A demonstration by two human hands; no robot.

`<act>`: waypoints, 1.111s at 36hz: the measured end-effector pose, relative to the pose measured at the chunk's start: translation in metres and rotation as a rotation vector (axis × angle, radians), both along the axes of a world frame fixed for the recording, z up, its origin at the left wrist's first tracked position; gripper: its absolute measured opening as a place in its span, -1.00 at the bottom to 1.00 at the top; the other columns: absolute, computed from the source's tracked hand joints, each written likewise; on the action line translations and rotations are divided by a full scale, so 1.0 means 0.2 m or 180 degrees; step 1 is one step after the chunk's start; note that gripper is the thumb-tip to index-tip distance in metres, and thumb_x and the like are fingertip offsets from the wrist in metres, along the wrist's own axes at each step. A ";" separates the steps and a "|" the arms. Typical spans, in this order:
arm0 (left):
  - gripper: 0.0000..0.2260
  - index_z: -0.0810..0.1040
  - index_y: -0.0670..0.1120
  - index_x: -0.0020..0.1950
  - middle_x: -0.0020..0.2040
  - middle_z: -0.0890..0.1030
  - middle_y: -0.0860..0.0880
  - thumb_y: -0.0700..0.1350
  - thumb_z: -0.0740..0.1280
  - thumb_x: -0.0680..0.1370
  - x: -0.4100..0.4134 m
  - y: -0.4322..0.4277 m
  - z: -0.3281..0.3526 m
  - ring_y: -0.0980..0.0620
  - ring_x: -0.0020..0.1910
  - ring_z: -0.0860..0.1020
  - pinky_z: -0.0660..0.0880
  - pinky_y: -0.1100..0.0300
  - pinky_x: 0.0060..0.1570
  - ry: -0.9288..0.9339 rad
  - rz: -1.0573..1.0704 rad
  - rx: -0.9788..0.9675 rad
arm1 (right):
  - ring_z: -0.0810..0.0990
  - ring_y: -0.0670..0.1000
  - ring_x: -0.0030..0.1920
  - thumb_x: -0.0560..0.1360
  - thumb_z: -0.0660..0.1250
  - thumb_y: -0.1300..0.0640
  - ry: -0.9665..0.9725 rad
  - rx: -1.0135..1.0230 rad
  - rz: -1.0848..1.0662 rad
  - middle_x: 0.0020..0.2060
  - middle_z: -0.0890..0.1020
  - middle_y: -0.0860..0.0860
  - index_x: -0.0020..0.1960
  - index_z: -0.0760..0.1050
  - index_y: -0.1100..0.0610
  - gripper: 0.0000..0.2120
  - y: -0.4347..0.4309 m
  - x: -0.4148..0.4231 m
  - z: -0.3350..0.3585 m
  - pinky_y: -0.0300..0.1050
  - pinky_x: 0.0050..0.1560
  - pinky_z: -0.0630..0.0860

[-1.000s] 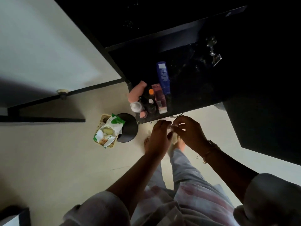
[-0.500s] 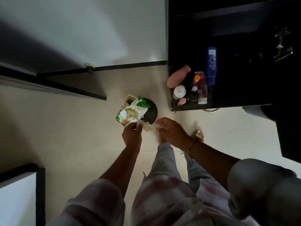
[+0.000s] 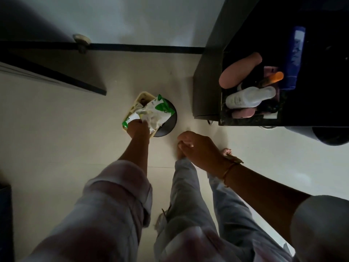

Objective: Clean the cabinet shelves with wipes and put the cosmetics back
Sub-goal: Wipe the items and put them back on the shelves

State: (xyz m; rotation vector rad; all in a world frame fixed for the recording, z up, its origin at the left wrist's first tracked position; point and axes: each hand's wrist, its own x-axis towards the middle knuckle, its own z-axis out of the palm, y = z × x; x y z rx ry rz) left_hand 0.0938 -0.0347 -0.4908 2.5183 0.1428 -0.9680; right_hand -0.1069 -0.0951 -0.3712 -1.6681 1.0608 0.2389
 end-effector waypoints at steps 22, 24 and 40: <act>-0.89 0.60 -0.09 -0.02 -0.12 0.63 -0.04 -0.09 0.36 0.50 -0.41 -0.01 0.77 -0.02 -0.08 0.58 0.50 0.17 -0.04 -0.0088 -0.1114 -0.0731 | 0.55 0.08 0.20 0.56 0.27 0.15 -0.0148 -0.0230 -0.0362 0.23 0.56 0.11 0.30 0.48 0.13 -0.69 0.03 -0.16 0.43 -0.01 0.23 0.50; -0.95 0.58 -0.06 -0.12 -0.20 0.61 0.00 -0.10 0.36 0.51 -0.51 -0.04 0.89 0.04 -0.18 0.56 0.51 0.16 -0.09 -0.0116 -0.1297 -0.1006 | 0.55 0.07 0.22 0.56 0.28 0.16 -0.0193 -0.0265 -0.0396 0.24 0.55 0.10 0.30 0.47 0.13 -0.69 0.01 -0.23 0.49 -0.02 0.23 0.51; -0.91 0.58 -0.12 -0.10 -0.16 0.57 -0.05 -0.17 0.30 0.56 -1.03 -0.41 1.37 0.10 -0.18 0.46 0.28 0.35 -0.16 -0.1309 -0.2659 -0.1626 | 0.62 0.08 -0.17 0.48 0.41 0.11 -0.0031 -0.1301 -0.1394 -0.21 0.66 0.09 -0.16 0.55 0.15 -0.88 -0.47 -0.75 0.69 -0.05 -0.16 0.57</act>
